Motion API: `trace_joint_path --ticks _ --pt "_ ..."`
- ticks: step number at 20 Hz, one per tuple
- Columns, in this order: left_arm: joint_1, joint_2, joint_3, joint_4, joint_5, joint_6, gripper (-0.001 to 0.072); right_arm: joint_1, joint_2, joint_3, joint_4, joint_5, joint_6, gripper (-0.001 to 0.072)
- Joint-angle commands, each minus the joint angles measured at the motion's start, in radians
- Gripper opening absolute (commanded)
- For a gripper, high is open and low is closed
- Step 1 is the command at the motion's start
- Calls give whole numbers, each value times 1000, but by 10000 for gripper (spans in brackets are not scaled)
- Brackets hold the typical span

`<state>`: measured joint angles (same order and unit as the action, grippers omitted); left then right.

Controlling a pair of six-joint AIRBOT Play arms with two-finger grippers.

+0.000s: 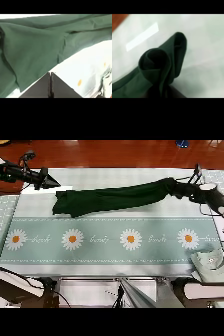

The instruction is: Fold the shirts.

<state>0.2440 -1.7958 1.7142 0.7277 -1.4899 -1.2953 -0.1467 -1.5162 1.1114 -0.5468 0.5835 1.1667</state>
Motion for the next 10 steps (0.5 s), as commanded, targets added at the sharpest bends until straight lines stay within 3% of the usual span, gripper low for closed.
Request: trace_joint_path --ticks 1,4,8,10 --pt "-61 55 1 -14 -4 0 24 8 194 1 -98 100 -2 24" --pt "-185 62 1 -92 3 -1 24 8 377 1 -205 232 100 24" --pt "-375 61 1 -96 42 -19 24 8 578 1 -507 362 350 24" --pt "-457 62 1 -97 42 -34 24 8 665 1 -541 437 380 24"
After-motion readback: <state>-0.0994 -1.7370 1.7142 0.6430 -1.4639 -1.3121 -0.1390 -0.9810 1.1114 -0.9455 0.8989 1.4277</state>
